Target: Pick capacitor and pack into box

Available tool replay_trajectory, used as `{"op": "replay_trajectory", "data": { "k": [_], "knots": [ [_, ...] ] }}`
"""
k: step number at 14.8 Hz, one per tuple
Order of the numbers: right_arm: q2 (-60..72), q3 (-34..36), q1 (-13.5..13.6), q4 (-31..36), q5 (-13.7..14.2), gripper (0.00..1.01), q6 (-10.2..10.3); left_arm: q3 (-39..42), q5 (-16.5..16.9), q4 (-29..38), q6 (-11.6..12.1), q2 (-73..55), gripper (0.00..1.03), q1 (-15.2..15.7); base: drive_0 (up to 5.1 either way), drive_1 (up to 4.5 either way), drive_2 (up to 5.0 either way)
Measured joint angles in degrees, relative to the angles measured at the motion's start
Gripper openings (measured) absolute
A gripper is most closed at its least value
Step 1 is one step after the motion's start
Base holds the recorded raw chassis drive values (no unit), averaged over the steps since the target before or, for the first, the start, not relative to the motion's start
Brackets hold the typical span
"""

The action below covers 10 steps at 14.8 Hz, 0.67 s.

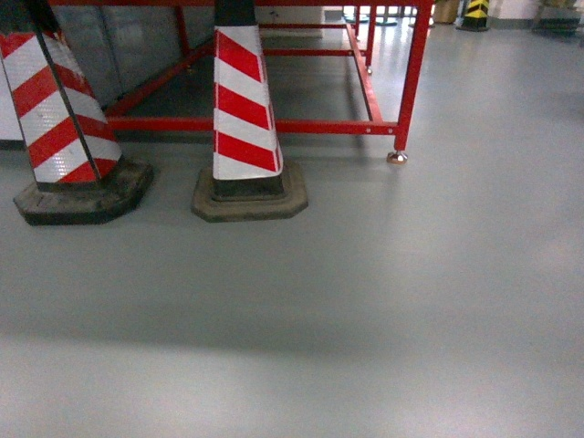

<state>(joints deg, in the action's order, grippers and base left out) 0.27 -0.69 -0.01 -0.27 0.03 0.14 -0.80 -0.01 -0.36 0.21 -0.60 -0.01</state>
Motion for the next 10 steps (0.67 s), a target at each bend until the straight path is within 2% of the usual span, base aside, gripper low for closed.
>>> {"op": "replay_trajectory", "data": {
  "k": [8, 10],
  "knots": [
    [0.0, 0.0, 0.0, 0.1, 0.0, 0.98, 0.0, 0.0, 0.0, 0.0, 0.0, 0.0, 0.43, 0.0, -4.9, 2.47, 2.5],
    [0.0, 0.0, 0.0, 0.3, -0.3, 0.98, 0.0, 0.0, -0.3, -0.1, 0.0, 0.0, 0.43, 0.0, 0.0, 0.0, 0.0]
  ]
}}
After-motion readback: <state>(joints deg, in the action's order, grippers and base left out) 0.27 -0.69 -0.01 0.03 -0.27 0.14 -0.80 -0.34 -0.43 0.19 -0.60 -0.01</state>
